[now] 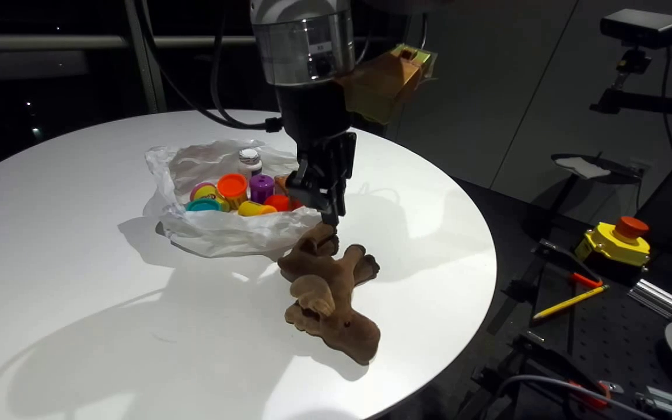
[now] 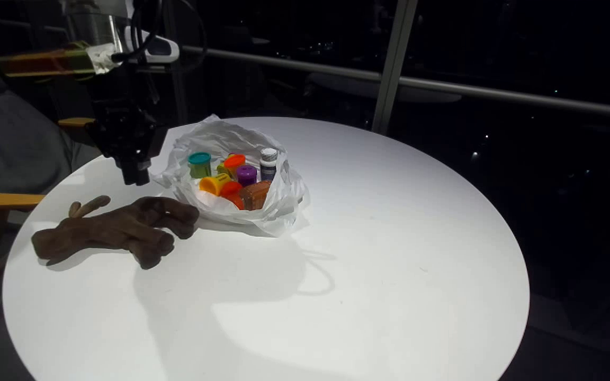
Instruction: Put the objects on the table in the plastic
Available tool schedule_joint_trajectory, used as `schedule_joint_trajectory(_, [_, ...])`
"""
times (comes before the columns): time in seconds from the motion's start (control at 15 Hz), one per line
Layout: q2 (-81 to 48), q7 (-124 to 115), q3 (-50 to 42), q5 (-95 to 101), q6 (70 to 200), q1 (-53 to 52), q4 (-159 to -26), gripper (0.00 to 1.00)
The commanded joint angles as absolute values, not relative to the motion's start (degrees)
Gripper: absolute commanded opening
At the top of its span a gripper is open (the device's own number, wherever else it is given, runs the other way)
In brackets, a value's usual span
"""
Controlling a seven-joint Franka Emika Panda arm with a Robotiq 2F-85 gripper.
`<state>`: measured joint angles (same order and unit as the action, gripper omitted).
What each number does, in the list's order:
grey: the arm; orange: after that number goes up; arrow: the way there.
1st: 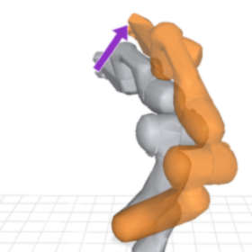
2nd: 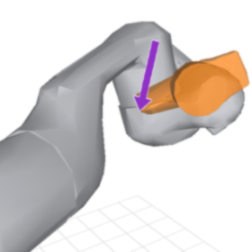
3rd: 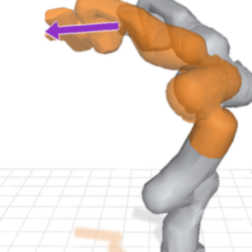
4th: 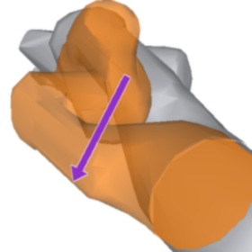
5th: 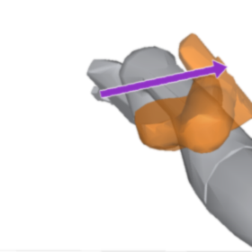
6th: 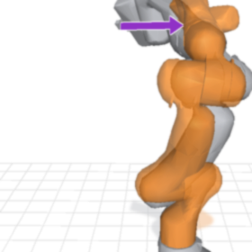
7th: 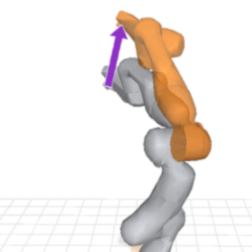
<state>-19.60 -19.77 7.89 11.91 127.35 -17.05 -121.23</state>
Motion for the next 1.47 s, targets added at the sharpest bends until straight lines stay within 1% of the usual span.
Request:
schedule_joint_trajectory(0.0, [-18.9,-14.3,11.2,-0.5,125.7,-14.5,-121.6,0.45])
schedule_joint_trajectory(0.07, [-18.8,-13.1,11.8,-3.8,126.1,-14.1,-121.9,0.55])
schedule_joint_trajectory(0.2, [-19.1,-11.2,12.8,-9.0,126.4,-13.8,-122.0,0.70])
schedule_joint_trajectory(0.4, [-21.0,-10.8,12.6,-11.3,127.3,-14.5,-122.0,0.97])
schedule_joint_trajectory(0.47, [-22.1,-11.4,12.4,-10.9,127.5,-14.9,-122.0,1.00])
schedule_joint_trajectory(0.73, [-27.1,-10.5,11.9,-9.5,129.7,-15.2,-121.2,1.00])
schedule_joint_trajectory(1.07, [-30.2,-10.2,10.7,-6.6,137.1,-16.3,-121.9,1.00])
schedule_joint_trajectory(1.13, [-30.4,-10.8,10.3,-5.5,137.5,-16.7,-122.0,0.75])
schedule_joint_trajectory(1.2, [-30.4,-11.3,9.9,-4.6,138.1,-17.0,-122.3,0.74])
schedule_joint_trajectory(1.4, [-30.0,-13.5,8.3,-1.2,138.1,-18.1,-122.7,0.48])
